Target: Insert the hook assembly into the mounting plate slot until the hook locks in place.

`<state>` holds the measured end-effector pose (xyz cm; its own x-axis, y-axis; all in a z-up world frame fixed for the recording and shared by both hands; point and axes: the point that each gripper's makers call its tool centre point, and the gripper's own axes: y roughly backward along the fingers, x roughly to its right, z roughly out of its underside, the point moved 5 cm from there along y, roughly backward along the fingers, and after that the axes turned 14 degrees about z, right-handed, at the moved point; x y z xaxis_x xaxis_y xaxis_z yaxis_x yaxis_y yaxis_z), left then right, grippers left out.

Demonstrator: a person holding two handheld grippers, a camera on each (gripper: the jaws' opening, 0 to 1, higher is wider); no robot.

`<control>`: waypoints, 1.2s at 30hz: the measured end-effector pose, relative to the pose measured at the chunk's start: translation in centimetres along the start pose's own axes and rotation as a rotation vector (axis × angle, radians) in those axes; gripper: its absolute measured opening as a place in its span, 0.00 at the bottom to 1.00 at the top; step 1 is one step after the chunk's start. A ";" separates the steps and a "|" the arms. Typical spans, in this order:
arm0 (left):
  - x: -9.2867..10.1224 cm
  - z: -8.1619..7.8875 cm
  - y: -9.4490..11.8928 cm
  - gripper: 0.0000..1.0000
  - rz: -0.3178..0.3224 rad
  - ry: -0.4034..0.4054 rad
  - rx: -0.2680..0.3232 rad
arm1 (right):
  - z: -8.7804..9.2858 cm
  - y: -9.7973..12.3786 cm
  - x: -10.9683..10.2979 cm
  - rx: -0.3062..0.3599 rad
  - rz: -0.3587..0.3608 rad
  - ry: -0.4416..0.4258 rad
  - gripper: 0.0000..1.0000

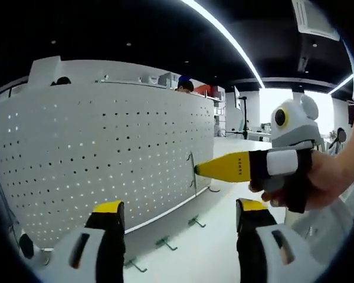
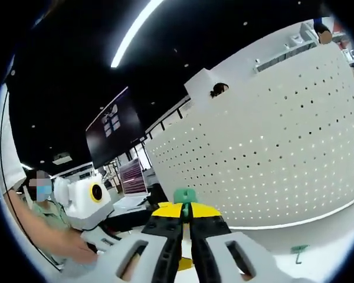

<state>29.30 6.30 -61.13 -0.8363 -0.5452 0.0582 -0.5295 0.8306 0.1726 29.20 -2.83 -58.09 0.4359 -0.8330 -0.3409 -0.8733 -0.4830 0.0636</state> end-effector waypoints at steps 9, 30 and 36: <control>-0.2 0.4 2.9 0.82 -0.062 0.023 0.069 | -4.7 -1.8 1.8 0.092 0.126 0.125 0.01; 0.4 1.7 6.6 0.85 -0.135 0.040 0.126 | -9.3 -5.9 2.6 0.140 0.271 0.262 0.01; 0.5 1.8 7.0 0.86 -0.160 0.030 0.144 | -10.1 -7.1 2.4 0.160 0.305 0.278 0.01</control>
<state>24.88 12.02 -61.62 -0.7364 -0.6728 0.0711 -0.6719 0.7396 0.0399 38.67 -4.14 -49.95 0.1757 -0.9824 -0.0627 -0.9842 -0.1740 -0.0316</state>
